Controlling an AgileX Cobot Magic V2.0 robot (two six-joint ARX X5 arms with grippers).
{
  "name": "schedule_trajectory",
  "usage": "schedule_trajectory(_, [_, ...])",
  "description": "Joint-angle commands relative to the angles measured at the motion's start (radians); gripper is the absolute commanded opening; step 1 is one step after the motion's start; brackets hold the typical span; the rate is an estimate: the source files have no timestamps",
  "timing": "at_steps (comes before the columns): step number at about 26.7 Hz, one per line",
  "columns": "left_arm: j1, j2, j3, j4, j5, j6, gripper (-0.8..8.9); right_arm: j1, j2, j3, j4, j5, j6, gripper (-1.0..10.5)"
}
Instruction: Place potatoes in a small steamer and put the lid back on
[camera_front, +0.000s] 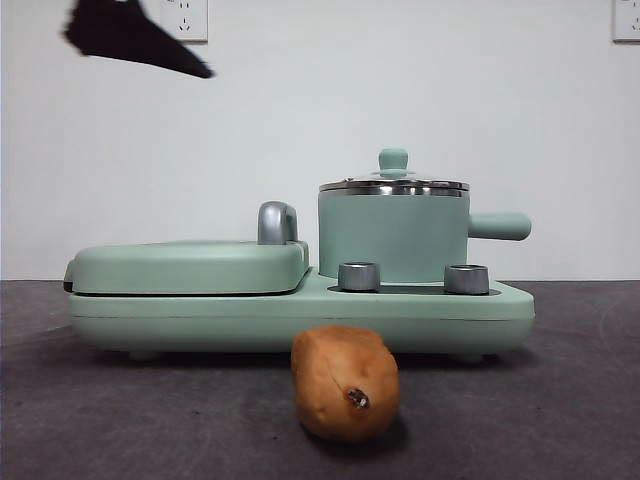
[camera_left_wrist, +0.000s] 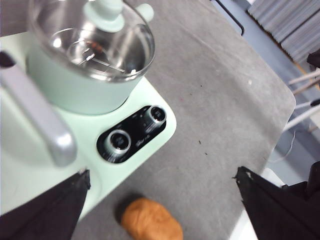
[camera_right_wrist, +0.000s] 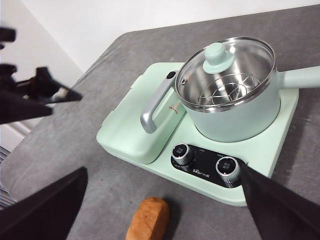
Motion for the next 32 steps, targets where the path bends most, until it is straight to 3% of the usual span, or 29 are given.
schedule_trajectory(1, [-0.036, 0.113, 0.128, -0.021, -0.027, 0.053, 4.77, 0.001, 0.004, 0.017, 0.008, 0.004, -0.013, 4.9])
schedule_trajectory(7, [-0.097, 0.342, 0.388, -0.086, -0.137, 0.143, 4.77, 0.001, 0.004, 0.017, 0.007, 0.027, -0.017, 4.9])
schedule_trajectory(14, [-0.154, 0.561, 0.604, -0.019, -0.305, 0.25, 4.76, 0.001, 0.004, 0.017, 0.004, 0.026, -0.031, 4.9])
schedule_trajectory(27, [-0.179, 0.805, 0.66, 0.24, -0.39, 0.251, 4.61, 0.001, 0.004, 0.017, 0.004, 0.025, -0.038, 4.9])
schedule_trajectory(32, [-0.179, 0.831, 0.66, 0.248, -0.391, 0.251, 3.23, 0.001, 0.004, 0.017, 0.004, 0.025, -0.038, 4.9])
